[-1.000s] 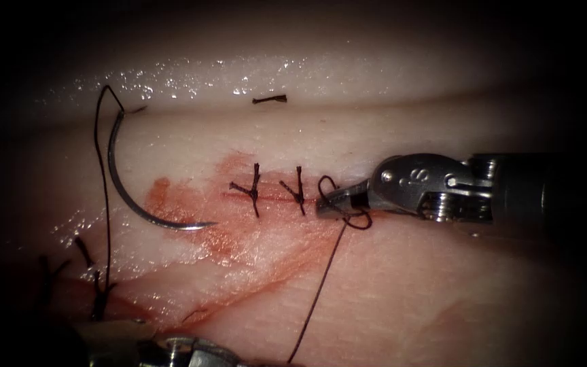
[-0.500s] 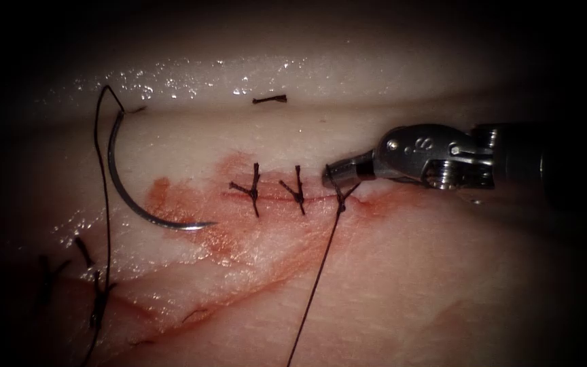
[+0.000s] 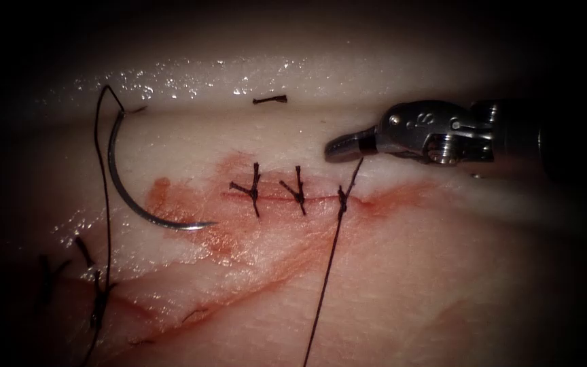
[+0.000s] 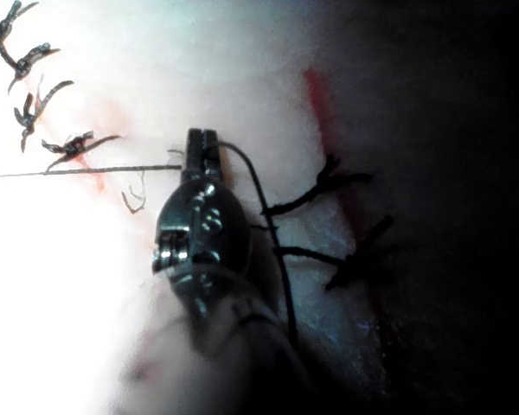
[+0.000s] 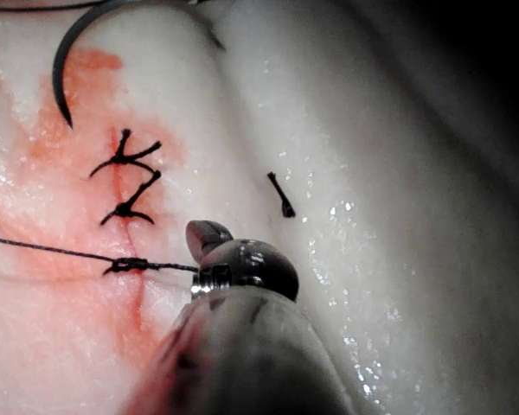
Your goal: Wound Closure
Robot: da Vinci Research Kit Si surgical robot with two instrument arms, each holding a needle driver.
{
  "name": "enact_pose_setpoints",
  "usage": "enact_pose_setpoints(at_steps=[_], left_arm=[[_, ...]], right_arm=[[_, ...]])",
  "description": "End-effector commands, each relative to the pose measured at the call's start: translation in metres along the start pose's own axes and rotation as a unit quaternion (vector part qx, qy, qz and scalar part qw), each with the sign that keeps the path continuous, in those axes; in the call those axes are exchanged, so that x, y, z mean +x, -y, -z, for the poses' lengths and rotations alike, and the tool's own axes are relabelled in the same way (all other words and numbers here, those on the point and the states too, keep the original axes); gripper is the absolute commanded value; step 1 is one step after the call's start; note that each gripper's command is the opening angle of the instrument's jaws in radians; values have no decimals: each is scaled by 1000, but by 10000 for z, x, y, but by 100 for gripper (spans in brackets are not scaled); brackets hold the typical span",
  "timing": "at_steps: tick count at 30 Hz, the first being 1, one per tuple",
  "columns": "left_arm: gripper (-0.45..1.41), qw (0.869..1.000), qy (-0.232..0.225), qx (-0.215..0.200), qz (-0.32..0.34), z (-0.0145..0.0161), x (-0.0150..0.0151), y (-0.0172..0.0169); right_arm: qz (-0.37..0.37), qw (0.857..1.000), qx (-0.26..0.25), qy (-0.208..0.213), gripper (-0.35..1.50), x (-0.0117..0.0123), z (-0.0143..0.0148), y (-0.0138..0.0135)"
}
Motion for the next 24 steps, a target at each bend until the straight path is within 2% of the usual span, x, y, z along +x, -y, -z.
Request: enact_pose_setpoints(at_steps=[1,18,24], left_arm=[[-45,1000,-4,-4,2,-10,-5,-4],[-45,1000,-7,-12,14,-30,-25,-27],[-45,1000,-11,-8,21,-25,-24,-21]], right_arm=[[4,1000,-3,-2,-35,3,-8,-9],[24,998,-54,-27,-35,-6,-16,-42],[11,998,-56,-31,-35,-9,-19,-35]])
